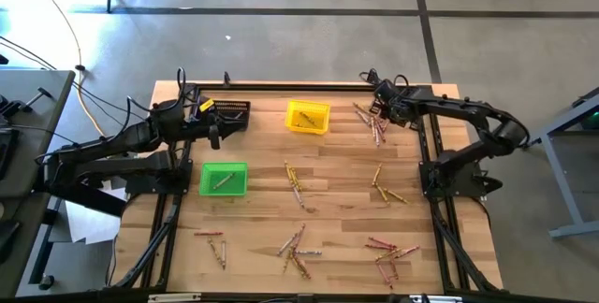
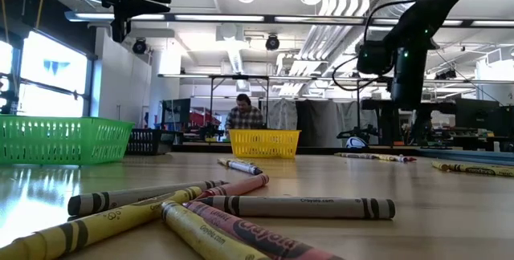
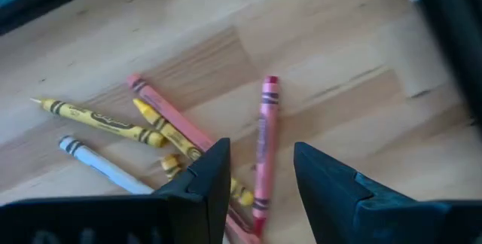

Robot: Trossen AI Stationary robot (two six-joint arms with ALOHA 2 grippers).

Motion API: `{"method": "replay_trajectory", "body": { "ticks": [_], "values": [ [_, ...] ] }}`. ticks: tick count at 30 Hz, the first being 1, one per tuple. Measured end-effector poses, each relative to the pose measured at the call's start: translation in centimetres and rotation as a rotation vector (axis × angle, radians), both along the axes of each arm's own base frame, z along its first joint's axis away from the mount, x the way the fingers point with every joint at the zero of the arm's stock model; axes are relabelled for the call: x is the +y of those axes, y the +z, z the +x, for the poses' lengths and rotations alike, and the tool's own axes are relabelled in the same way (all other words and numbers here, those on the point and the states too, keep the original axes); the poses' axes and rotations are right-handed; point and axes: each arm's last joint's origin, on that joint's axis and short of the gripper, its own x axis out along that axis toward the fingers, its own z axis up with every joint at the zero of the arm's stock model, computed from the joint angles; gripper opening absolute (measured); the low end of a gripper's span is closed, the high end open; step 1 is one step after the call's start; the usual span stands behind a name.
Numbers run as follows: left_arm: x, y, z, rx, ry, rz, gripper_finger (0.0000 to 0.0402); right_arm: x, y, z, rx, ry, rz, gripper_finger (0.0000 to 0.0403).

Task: Sort crayons
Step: Put the red crayon into the black bin

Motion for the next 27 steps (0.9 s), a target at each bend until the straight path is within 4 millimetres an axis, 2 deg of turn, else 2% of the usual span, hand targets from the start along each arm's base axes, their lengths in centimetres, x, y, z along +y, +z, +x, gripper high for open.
{"method": "replay_trajectory", "body": {
  "ticks": [6,23,27],
  "values": [
    [0.0,0.0,0.0,0.001,-0.001,0.002,0.0048,-0.4,-1.4,0.2,0.042,-0.005,0.037,0.0133],
    [0.0,0.0,0.0,0.003,-0.003,0.011,0.0048,-0.8,-3.5,0.5,0.119,-0.013,0.095,0.0133],
    [0.0,0.0,0.0,0.004,-0.003,0.011,0.0048,-0.7,-3.5,0.4,0.122,-0.012,0.109,0.0114]
  ]
}}
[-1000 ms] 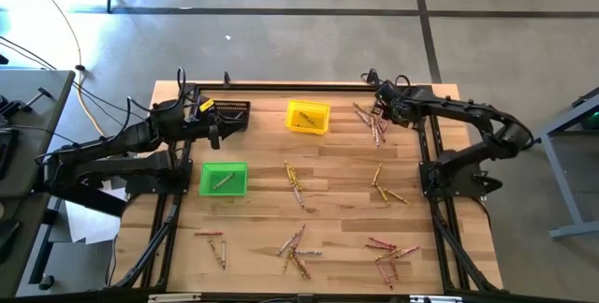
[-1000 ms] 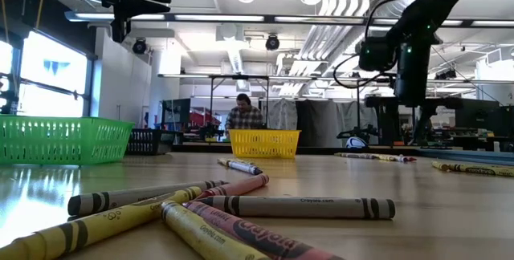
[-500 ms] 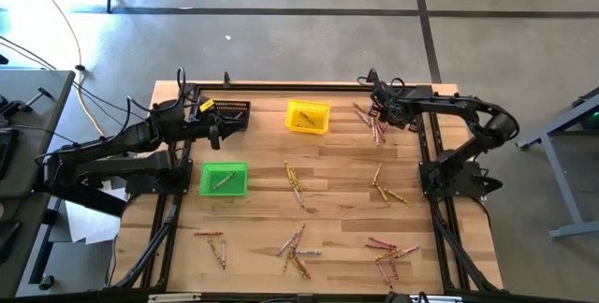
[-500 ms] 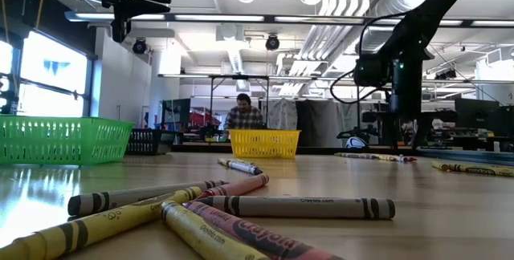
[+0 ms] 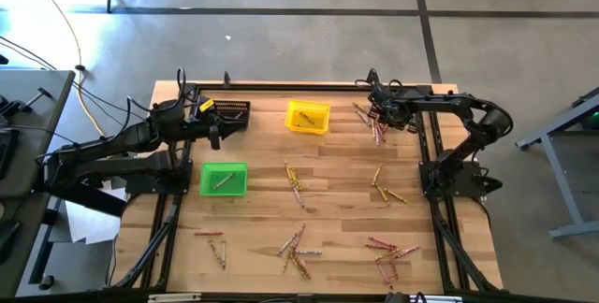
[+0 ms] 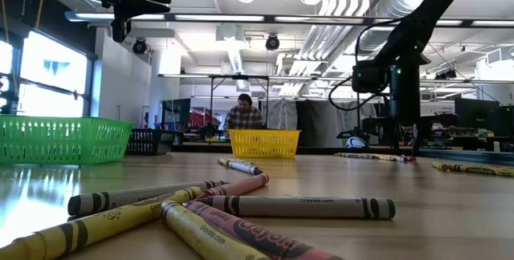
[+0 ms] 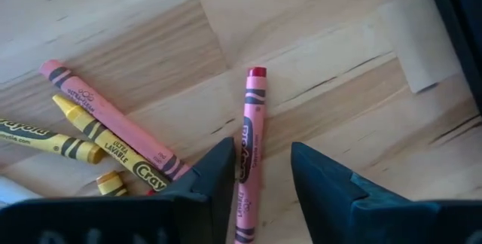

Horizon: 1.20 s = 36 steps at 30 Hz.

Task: Sort crayons
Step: Put the red crayon into the black bin

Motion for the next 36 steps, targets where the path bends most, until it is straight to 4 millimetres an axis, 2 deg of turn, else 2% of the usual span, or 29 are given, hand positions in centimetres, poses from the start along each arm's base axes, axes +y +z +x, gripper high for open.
{"method": "replay_trajectory", "body": {
  "ticks": [8,16,23,28,32,36],
  "values": [
    [0.0,0.0,0.0,-0.003,0.001,-0.011,0.0048,0.0,0.0,0.1,-0.01,0.03,0.016,0.0015],
    [0.0,0.0,-0.1,-0.011,0.003,-0.028,0.0048,1.0,1.4,-0.8,-0.006,0.079,0.057,0.0007],
    [-0.1,0.1,-0.2,-0.02,0.004,-0.032,0.0048,2.0,5.5,-1.5,-0.122,0.093,-0.102,0.0004],
    [-0.1,0.1,-0.2,-0.018,0.004,-0.031,0.0048,3.8,9.1,-1.5,-0.288,0.132,-0.265,0.0004],
    [0.0,0.1,-0.1,-0.01,0.003,-0.026,0.0048,5.7,12.0,-0.4,-0.487,0.226,-0.416,0.0004],
    [0.1,-0.2,0.3,0.01,0.016,-0.038,0.0048,8.0,14.8,1.5,-0.721,0.319,-0.58,0.0004]
  ]
}}
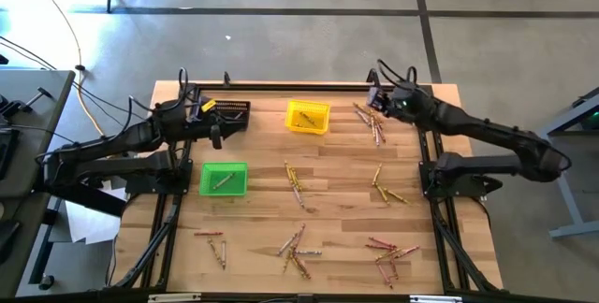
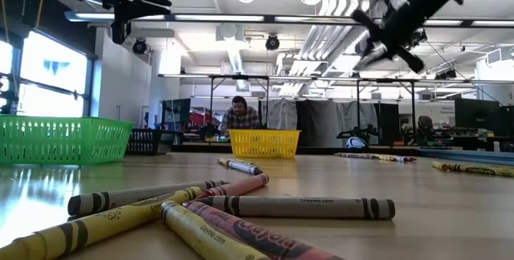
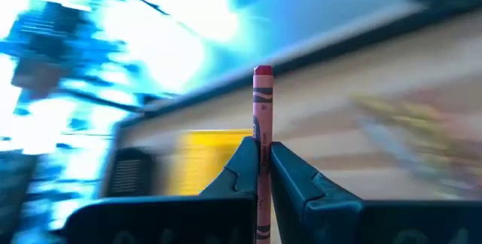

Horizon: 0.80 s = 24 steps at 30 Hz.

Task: Sort crayons
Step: Put the red crayon into the black bin

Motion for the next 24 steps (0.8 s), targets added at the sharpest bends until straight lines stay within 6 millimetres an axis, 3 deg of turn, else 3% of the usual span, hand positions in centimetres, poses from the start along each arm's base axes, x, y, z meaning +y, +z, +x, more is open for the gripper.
{"method": "replay_trajectory", "body": {
  "ticks": [5,10,18,24],
  "values": [
    [0.5,-0.3,1.3,-0.005,0.007,-0.02,0.0048,2.8,2.4,2.6,-0.22,0.061,-0.173,0.0003],
    [1.1,0.3,3.2,-0.12,0.002,-0.017,0.0049,5.1,2.7,5.0,-0.318,0.12,-0.233,0.0003],
    [1.2,0.4,5.4,-0.222,-0.235,-0.003,0.0082,7.8,1.2,8.6,-0.326,0.181,-0.193,0.0003],
    [0.9,-0.1,6.3,-0.208,-0.257,0.025,0.0121,8.7,3.9,12.3,-0.236,0.273,-0.269,0.0003]
  ]
}}
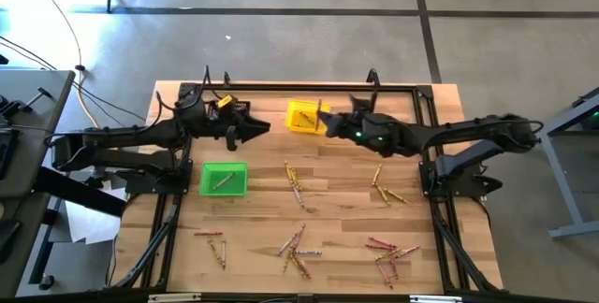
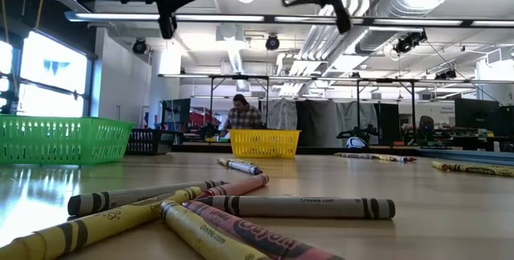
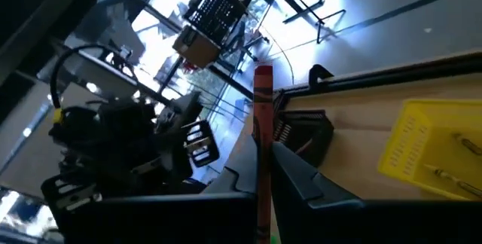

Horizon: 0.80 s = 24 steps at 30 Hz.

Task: Sort crayons
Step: Put the red crayon into the black bin

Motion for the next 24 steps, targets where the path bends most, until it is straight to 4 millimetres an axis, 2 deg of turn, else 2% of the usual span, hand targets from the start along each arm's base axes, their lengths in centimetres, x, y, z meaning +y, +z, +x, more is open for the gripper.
{"method": "replay_trajectory", "body": {
  "ticks": [6,12,18,24],
  "values": [
    [-0.1,-0.3,0.8,-0.01,0.038,0.018,0.0147,0.1,3.6,3.5,0.212,0.051,-0.097,0.0003],
    [-0.3,-0.3,1.5,-0.052,0.07,0.025,0.0154,0.2,6.3,6.3,0.323,0.102,-0.181,0.0003],
    [-0.5,-0.5,2.1,-0.076,0.095,-0.018,0.0154,0.4,7.1,8.7,0.349,0.151,-0.227,0.0004],
    [-0.5,-0.3,2.1,-0.099,0.114,-0.016,0.0154,0.5,7.0,9.3,0.362,0.177,-0.221,0.0005]
  ]
}}
